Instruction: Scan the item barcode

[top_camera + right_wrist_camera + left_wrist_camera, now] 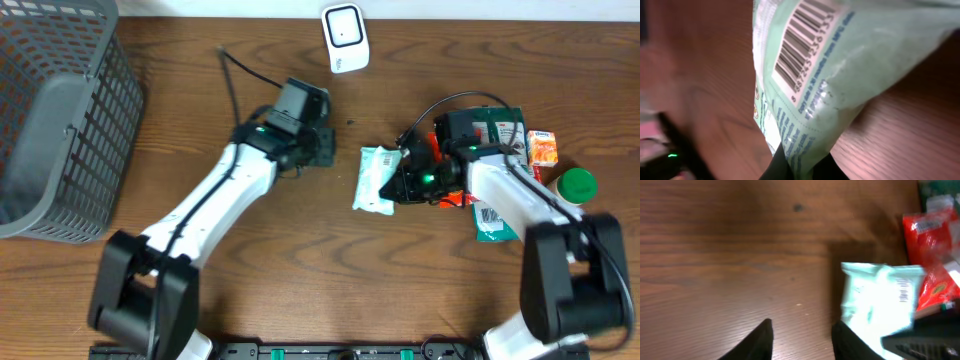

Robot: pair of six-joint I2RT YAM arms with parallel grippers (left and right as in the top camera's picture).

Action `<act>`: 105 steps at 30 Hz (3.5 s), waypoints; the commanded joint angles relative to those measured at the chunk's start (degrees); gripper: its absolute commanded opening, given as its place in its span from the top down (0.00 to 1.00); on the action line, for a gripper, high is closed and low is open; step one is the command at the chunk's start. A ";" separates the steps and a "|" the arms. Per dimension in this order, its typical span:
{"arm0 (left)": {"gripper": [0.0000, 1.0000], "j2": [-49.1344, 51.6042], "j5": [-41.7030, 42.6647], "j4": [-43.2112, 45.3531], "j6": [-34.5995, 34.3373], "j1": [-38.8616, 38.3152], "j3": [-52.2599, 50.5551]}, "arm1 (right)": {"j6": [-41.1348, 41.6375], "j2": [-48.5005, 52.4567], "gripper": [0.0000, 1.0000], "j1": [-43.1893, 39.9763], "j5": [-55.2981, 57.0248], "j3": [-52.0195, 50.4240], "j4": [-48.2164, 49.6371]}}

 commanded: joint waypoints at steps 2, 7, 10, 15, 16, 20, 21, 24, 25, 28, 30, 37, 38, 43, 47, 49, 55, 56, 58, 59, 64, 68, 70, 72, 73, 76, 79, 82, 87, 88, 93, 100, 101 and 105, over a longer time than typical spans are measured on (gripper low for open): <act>0.51 -3.43 -1.14 -1.84 -0.76 5.86 -0.35 | -10.71 -8.74 0.99 2.97 15.87 -0.11 -4.24; 0.50 -3.48 1.68 -5.46 -1.70 10.14 -0.37 | -15.76 -11.80 0.99 7.37 17.79 -0.11 -5.62; 0.44 -3.45 4.17 -8.59 1.68 11.87 -0.37 | -18.08 -11.61 0.99 10.43 21.90 -0.11 -7.02; 0.35 -3.34 14.43 -13.05 11.52 13.09 -0.37 | -21.33 -11.56 0.99 15.32 25.16 -0.11 -8.26; 0.34 -3.34 15.28 -13.75 13.03 13.09 -0.37 | -22.21 -11.56 0.99 15.96 25.14 -0.11 -8.28; 0.31 -3.26 15.82 -15.15 15.02 13.05 -0.74 | -23.76 -11.52 0.99 17.90 25.07 -0.13 -8.33; 0.31 -3.26 15.82 -15.32 15.02 13.05 -0.81 | -24.09 -11.41 0.99 18.10 25.03 -0.13 -8.48; 0.31 -3.15 17.46 -15.52 15.04 12.68 -1.53 | -24.48 -10.93 0.99 18.25 23.85 -0.13 -8.76; 0.31 -3.02 18.69 -15.50 15.04 12.44 -1.88 | -24.48 -10.82 0.99 18.25 22.71 -0.13 -8.74; 0.31 -2.23 21.05 -14.88 16.63 11.21 -3.04 | -26.12 -10.56 0.99 18.16 15.67 -0.13 -8.76; 0.31 -1.27 21.03 -14.12 17.90 10.08 -3.76 | -27.93 -10.56 0.99 17.92 10.10 -0.13 -8.50; 0.31 2.27 37.16 -12.66 25.09 8.85 -4.07 | -28.09 -10.56 0.99 15.10 2.43 -0.13 -8.35; 0.31 2.32 40.28 -12.48 26.03 8.98 -4.07 | -28.09 -10.56 0.99 14.36 0.96 -0.13 -8.55; 0.31 2.32 44.33 -11.43 26.58 9.01 -4.07 | -31.34 -10.56 0.99 11.15 -7.50 -0.13 -8.81; 0.31 2.32 50.99 -10.91 26.56 9.77 -4.02 | -36.17 -10.56 0.99 8.63 -12.15 -0.13 -11.19; 0.31 2.32 55.04 -10.05 26.58 10.25 -4.02 | -38.03 -10.56 0.99 7.89 -14.62 -0.13 -11.93; 0.31 2.32 57.79 -8.28 26.56 10.32 -4.02 | -41.88 -10.56 0.99 7.32 -19.30 -0.13 -13.16; 0.31 2.32 58.51 -8.11 26.56 10.32 -4.02 | -42.12 -10.56 0.99 7.32 -19.30 -0.13 -13.31; 0.31 2.32 60.92 -7.30 26.53 10.34 -4.02 | -42.47 -10.56 0.99 7.32 -19.30 -0.13 -13.68; 0.31 2.29 62.40 -6.60 26.53 10.54 -4.02 | -42.49 -10.56 0.99 7.32 -19.30 -0.13 -13.92; 0.31 2.21 64.92 -4.11 24.79 12.17 -4.02 | -44.87 -10.56 0.99 7.17 -19.54 -0.13 -15.04; 0.31 2.23 64.87 -4.33 24.79 12.15 -4.04 | -44.81 -10.56 0.99 5.66 -22.18 -0.13 -13.60; 0.31 2.23 64.85 -5.18 24.83 11.74 -4.04 | -44.78 -10.56 0.99 5.44 -23.82 -0.13 -12.46; 0.31 2.23 64.65 -5.73 24.83 11.08 -4.09 | -44.76 -10.56 0.99 5.44 -24.28 -0.13 -12.09; 0.31 2.23 64.61 -5.84 24.83 10.67 -4.09 | -44.76 -10.56 0.99 5.44 -24.24 -0.13 -12.11; 0.31 2.23 64.67 -5.81 24.83 9.42 -4.09 | -44.35 -10.56 0.99 5.44 -23.96 -0.13 -12.09; 0.31 2.21 64.72 -5.84 24.81 8.61 -4.09 | -44.35 -10.56 0.99 5.44 -23.37 -0.13 -12.11; 0.32 2.21 65.33 -5.84 24.81 8.52 -4.09 | -44.30 -10.56 0.99 5.38 -22.88 -0.13 -11.98; 0.33 2.21 65.33 -5.97 24.83 8.46 -4.09 | -36.74 -10.56 0.99 4.24 -22.91 -0.13 -7.19; 0.36 2.21 65.31 -6.01 24.83 8.46 -4.09 | -35.69 -10.56 0.99 4.20 -22.91 -0.13 -6.29; 0.49 2.21 65.29 -6.03 24.83 8.46 -4.09 | -34.03 -10.56 0.99 4.22 -22.93 -0.13 -4.72; 0.63 2.21 62.90 -6.05 24.81 8.41 -4.09 | -34.01 -10.56 0.99 4.22 -22.95 -0.13 -4.81; 0.65 2.21 62.90 -6.03 24.83 8.41 -4.09 | -34.01 -10.56 0.98 4.22 -22.95 -0.13 -4.81; 0.74 2.21 62.90 -6.01 24.83 8.41 -4.09 | -34.01 -10.56 0.93 4.22 -22.95 -0.13 -4.81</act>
